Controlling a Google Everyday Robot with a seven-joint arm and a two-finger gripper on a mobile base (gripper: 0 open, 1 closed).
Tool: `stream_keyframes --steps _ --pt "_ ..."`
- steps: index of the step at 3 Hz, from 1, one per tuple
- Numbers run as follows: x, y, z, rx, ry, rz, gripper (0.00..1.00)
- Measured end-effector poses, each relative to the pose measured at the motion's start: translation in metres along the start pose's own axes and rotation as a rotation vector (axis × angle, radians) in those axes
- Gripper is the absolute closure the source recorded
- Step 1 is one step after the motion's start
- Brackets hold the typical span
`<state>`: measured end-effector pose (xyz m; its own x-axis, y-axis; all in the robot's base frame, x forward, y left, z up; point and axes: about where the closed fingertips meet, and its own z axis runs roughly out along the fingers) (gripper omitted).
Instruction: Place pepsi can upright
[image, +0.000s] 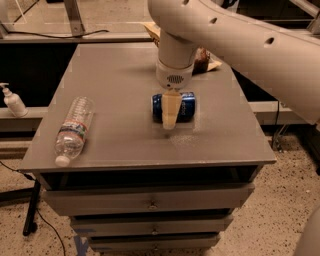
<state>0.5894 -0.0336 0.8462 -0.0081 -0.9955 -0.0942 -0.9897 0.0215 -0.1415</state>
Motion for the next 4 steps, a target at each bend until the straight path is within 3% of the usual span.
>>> stream_keyframes --steps 2,3,4 --pt "-0.004 -0.002 0.008 -0.033 -0.003 -0.005 0.64" --pt "-0.006 -0.001 0.001 -0.048 -0.051 -0.002 0.87" --pt "-0.005 -0.007 -0.025 -0.045 -0.198 0.025 1.00"
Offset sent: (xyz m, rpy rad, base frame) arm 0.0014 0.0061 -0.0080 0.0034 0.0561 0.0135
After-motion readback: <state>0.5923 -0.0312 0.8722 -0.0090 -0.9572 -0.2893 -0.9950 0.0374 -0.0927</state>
